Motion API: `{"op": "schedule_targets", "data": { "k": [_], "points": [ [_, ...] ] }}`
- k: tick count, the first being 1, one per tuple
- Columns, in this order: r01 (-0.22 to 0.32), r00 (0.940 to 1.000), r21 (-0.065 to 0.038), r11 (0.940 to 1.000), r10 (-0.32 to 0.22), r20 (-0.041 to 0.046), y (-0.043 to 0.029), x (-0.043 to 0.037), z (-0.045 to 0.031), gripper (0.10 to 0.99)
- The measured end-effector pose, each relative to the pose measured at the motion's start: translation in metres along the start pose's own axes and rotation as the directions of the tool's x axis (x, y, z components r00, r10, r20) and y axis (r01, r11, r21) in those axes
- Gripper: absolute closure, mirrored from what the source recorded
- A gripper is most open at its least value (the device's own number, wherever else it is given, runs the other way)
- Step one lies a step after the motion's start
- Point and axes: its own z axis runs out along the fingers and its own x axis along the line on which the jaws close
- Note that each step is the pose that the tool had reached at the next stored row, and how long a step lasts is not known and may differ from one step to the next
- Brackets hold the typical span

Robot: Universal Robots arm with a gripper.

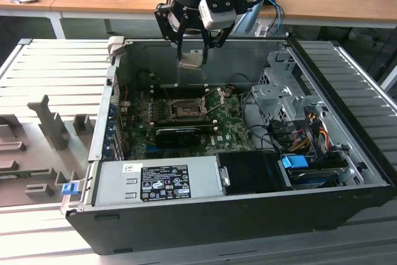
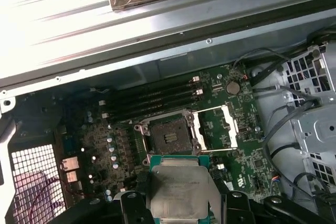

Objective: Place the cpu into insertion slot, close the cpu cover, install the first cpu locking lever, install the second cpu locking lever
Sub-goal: 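Place the cpu into insertion slot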

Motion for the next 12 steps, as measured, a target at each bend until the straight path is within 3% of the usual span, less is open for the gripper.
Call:
{"op": "schedule_targets", "data": {
  "k": [12],
  "points": [
    [-0.082,0.9966,-0.002,0.9966,0.082,0.0073,0.0,0.0,0.0002,0.557]
  ]
}}
